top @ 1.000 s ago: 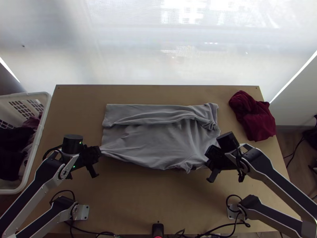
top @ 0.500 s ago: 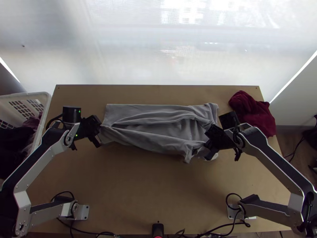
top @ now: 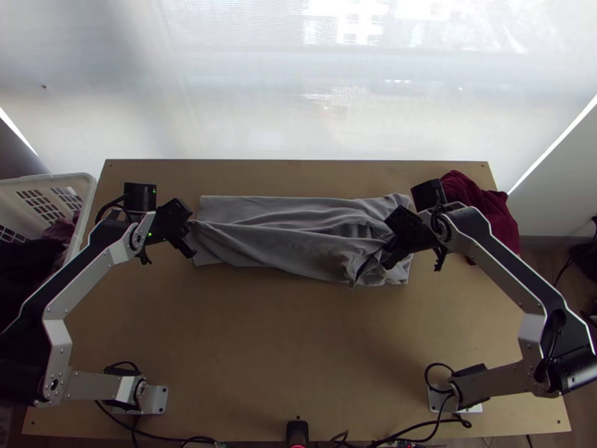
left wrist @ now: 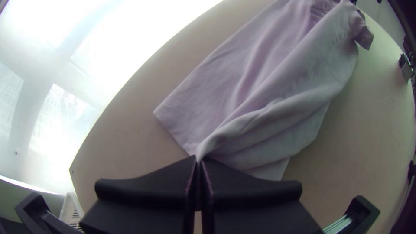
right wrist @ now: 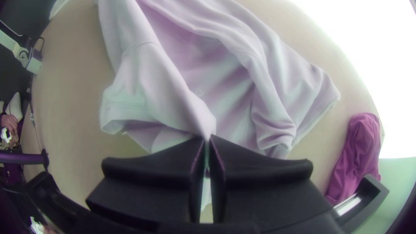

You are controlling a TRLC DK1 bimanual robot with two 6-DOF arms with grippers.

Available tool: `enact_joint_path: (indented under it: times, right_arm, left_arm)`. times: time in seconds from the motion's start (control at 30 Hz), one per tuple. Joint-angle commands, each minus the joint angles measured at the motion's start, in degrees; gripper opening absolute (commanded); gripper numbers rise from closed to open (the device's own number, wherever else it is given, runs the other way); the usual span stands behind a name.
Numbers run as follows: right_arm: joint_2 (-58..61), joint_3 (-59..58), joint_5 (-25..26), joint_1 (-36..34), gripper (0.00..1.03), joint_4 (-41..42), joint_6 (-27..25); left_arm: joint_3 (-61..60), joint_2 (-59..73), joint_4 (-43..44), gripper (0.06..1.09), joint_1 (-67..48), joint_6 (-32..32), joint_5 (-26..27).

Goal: Fold the t-shirt

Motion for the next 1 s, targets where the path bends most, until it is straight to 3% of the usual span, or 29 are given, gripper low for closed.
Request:
enact_joint_path:
  times: [0.0,0.97]
  right_arm:
    - [7.5,5.9,0.0,-2.2,0.03,0.1,0.0]
    - [21.6,25.8,0.0,-3.5,0.03,-0.3,0.0]
  left_arm:
    - [-1.3,1.3,0.2,0.1,-1.8,0.3,0.0]
    - [2.8,7.9,5.2,0.1,-0.9,1.0,-1.5]
